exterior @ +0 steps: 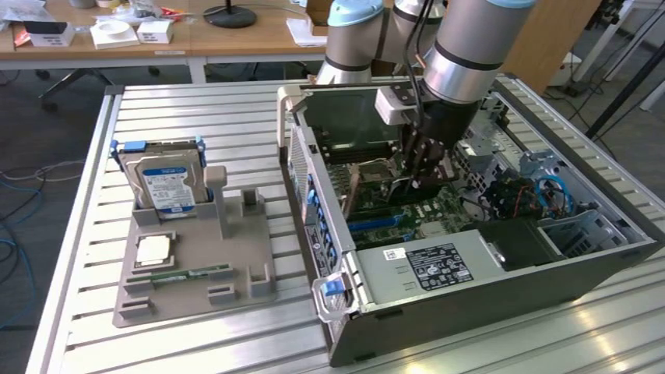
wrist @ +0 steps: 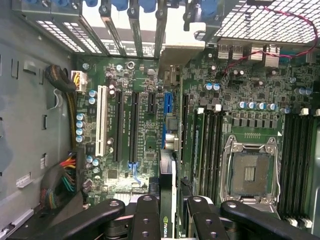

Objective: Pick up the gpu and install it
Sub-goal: 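Insert the gpu into the slot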

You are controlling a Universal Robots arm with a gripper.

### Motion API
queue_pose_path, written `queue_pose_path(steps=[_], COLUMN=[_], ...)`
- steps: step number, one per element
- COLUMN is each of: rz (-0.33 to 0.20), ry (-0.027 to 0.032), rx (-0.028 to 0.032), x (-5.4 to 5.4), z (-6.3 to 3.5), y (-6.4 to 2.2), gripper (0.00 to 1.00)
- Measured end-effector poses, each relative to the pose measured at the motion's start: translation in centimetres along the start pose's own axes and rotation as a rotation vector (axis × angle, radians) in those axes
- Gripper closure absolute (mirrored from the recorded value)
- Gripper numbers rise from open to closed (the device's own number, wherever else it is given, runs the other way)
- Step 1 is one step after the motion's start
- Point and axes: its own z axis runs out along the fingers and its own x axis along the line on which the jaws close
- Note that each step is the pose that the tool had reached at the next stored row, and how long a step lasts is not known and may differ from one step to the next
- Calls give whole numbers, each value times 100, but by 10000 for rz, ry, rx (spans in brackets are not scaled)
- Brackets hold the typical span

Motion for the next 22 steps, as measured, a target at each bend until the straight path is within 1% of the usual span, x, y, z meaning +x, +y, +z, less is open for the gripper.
queue_pose_path(steps=[5,10,14,22], rz=[-1,0,-1,-1], ry=[-2,-2,2,3], rx=[0,0,-1,0], x=[-7,-11,-10,-8], z=[6,9,12,74], y=[25,71,81,83], gripper=[74,74,74,74])
